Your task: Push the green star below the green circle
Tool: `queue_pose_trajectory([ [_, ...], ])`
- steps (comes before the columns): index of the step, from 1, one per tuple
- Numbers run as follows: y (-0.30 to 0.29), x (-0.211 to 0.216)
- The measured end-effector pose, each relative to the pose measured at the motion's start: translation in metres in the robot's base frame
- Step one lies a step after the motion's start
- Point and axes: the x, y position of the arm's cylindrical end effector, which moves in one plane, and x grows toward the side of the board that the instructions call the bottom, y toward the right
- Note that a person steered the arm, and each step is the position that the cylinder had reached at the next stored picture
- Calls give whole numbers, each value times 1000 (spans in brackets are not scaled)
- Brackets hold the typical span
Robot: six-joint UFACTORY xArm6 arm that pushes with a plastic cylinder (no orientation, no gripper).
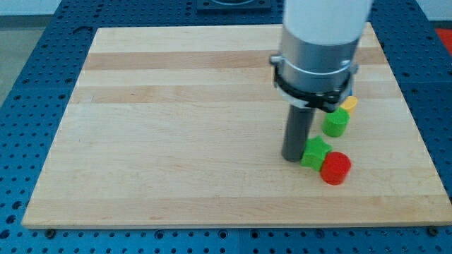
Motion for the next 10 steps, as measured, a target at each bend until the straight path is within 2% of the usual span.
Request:
queue_pose_trajectory([
  [4,-9,32],
  [7,29,0],
  [10,40,4],
])
